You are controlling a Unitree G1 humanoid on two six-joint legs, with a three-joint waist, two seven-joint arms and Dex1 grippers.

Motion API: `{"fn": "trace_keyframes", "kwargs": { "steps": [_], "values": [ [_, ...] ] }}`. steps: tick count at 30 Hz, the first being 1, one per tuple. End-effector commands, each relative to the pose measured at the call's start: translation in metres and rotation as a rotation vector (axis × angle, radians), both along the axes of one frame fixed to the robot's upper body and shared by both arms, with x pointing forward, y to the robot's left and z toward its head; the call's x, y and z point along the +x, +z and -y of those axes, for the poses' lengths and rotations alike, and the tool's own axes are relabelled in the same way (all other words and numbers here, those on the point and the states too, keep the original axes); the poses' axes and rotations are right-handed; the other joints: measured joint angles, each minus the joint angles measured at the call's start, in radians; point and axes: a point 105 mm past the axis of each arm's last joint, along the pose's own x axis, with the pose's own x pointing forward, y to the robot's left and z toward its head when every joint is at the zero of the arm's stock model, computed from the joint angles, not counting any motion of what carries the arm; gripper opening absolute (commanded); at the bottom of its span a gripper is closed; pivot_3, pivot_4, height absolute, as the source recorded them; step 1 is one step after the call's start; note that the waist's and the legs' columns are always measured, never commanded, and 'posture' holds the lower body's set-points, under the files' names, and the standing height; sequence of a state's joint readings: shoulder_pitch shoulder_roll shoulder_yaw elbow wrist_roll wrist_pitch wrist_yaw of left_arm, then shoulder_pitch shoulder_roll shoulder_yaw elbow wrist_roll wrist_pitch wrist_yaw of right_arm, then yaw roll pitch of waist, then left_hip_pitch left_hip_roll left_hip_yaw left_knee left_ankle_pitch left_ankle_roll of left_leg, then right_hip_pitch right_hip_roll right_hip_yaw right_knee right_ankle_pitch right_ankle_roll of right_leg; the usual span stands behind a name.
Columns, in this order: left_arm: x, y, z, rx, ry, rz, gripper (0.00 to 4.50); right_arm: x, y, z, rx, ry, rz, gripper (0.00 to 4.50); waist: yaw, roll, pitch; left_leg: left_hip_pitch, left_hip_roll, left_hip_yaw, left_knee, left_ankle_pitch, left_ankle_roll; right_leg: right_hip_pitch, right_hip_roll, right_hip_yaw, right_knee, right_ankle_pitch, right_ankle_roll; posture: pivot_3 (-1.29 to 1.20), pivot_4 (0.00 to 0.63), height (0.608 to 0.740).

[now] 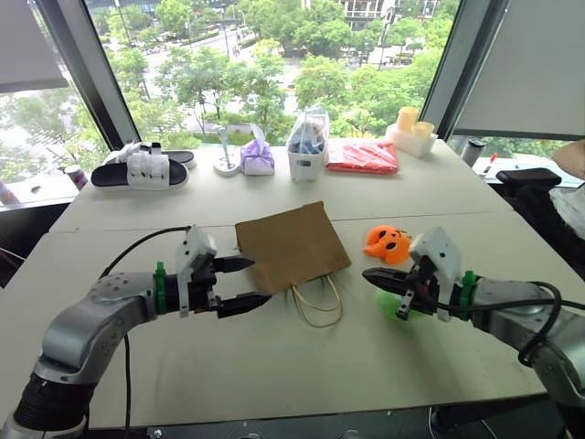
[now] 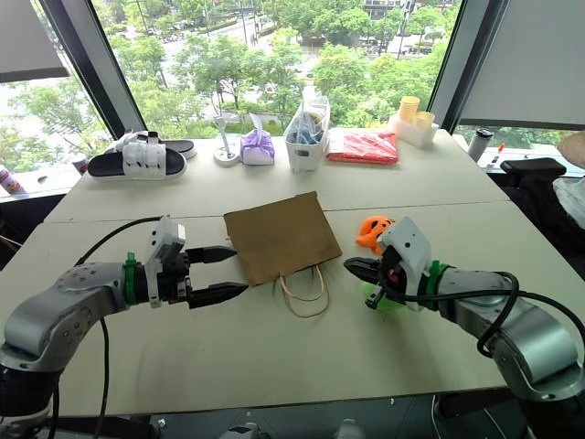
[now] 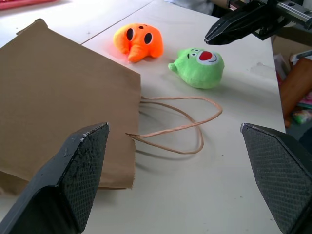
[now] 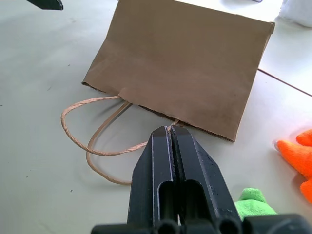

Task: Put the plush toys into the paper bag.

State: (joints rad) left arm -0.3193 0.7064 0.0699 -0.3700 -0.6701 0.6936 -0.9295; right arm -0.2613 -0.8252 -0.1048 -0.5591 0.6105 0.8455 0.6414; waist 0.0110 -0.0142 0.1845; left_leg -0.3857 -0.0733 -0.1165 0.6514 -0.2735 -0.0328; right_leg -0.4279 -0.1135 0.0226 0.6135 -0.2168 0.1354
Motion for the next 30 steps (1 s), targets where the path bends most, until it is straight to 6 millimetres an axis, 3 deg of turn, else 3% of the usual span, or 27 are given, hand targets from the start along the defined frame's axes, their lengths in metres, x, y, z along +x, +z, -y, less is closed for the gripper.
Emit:
{"fn": "trace_keyframes", "kwargs": {
  "steps": [1, 20, 25, 30],
  "values": [
    [-0.004, 0.011, 0.002, 0.001, -0.004, 0.055, 4.43, 0.002, 0.009, -0.003, -0.001, 0.023, 0.047, 0.0, 0.0, 0.0, 0.0, 0.0, 0.0, 0.0, 0.0, 0.0, 0.0, 0.0, 0.0, 0.0, 0.0, 0.0, 0.0, 0.0, 0.15, 0.74],
    [-0.006, 0.007, 0.009, 0.036, -0.062, 0.064, 4.43, -0.002, 0.006, -0.002, 0.01, -0.001, 0.047, 0.0, 0.0, 0.0, 0.0, 0.0, 0.0, 0.0, 0.0, 0.0, 0.0, 0.0, 0.0, 0.0, 0.0, 0.0, 0.0, 0.0, 0.15, 0.74],
    [-0.001, 0.003, 0.01, 0.096, -0.074, 0.137, 4.43, -0.002, 0.006, -0.002, 0.01, -0.003, 0.046, 0.0, 0.0, 0.0, 0.0, 0.0, 0.0, 0.0, 0.0, 0.0, 0.0, 0.0, 0.0, 0.0, 0.0, 0.0, 0.0, 0.0, 0.15, 0.74],
    [-0.005, -0.013, 0.024, 0.229, -0.223, 0.296, 4.43, -0.001, 0.004, -0.004, 0.008, 0.003, 0.041, 0.0, 0.002, 0.0, 0.0, 0.0, 0.0, 0.0, 0.0, 0.0, 0.0, 0.0, 0.0, 0.0, 0.0, 0.0, 0.0, 0.0, 0.15, 0.74]
  ]
}}
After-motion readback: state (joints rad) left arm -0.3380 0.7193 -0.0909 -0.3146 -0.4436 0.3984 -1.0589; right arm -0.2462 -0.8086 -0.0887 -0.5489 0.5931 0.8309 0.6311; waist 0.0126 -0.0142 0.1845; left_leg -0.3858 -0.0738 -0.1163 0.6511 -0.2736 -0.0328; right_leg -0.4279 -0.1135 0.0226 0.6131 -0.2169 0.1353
